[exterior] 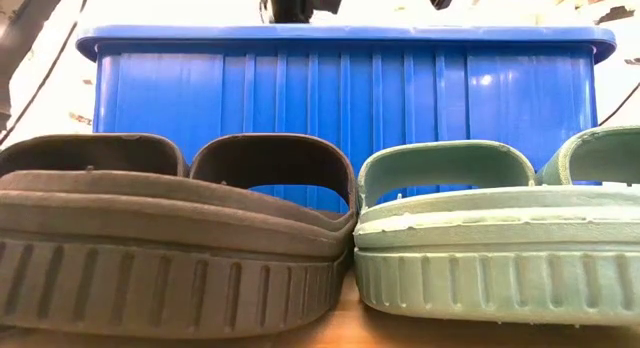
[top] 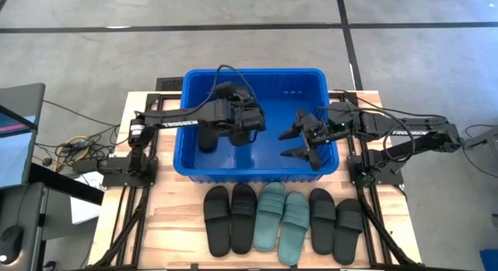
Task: Pick and place slides into bin
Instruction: Put the black slide into the blue bin
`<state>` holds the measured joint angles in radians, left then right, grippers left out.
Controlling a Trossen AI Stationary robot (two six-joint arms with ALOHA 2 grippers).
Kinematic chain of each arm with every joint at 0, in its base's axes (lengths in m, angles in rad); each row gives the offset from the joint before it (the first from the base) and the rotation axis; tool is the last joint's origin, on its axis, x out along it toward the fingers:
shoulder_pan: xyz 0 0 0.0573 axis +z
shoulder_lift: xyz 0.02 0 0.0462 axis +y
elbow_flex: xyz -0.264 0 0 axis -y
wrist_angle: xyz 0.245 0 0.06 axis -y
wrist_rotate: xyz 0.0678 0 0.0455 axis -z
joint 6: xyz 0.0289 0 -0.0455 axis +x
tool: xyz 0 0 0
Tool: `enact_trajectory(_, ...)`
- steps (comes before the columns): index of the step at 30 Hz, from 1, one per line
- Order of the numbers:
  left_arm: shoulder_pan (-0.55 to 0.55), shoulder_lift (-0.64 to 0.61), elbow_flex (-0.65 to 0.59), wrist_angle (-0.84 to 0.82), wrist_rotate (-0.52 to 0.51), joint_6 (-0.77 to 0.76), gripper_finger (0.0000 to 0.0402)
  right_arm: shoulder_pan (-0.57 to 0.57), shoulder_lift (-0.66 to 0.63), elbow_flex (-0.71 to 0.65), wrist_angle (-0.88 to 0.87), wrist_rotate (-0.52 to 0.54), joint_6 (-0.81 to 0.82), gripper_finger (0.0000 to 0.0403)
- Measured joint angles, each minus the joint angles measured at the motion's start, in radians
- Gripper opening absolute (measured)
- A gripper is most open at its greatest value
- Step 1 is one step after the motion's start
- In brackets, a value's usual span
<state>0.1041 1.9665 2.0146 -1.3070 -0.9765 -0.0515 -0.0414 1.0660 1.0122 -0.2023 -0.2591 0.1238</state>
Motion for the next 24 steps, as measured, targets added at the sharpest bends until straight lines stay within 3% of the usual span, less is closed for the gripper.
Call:
enact_trajectory(17, 0.096, 0.000, -0.364, 0.439, 0.159, 0.282, 0.0000, -0.029, 0.000, 0.000, 0.000, 0.036, 0.027, 0.0255)
enact_trajectory(24, 0.150, -0.001, -0.463, 0.495, 0.207, 0.284, 0.0000, -0.059, 0.000, 0.000, 0.001, 0.036, 0.029, 0.0255)
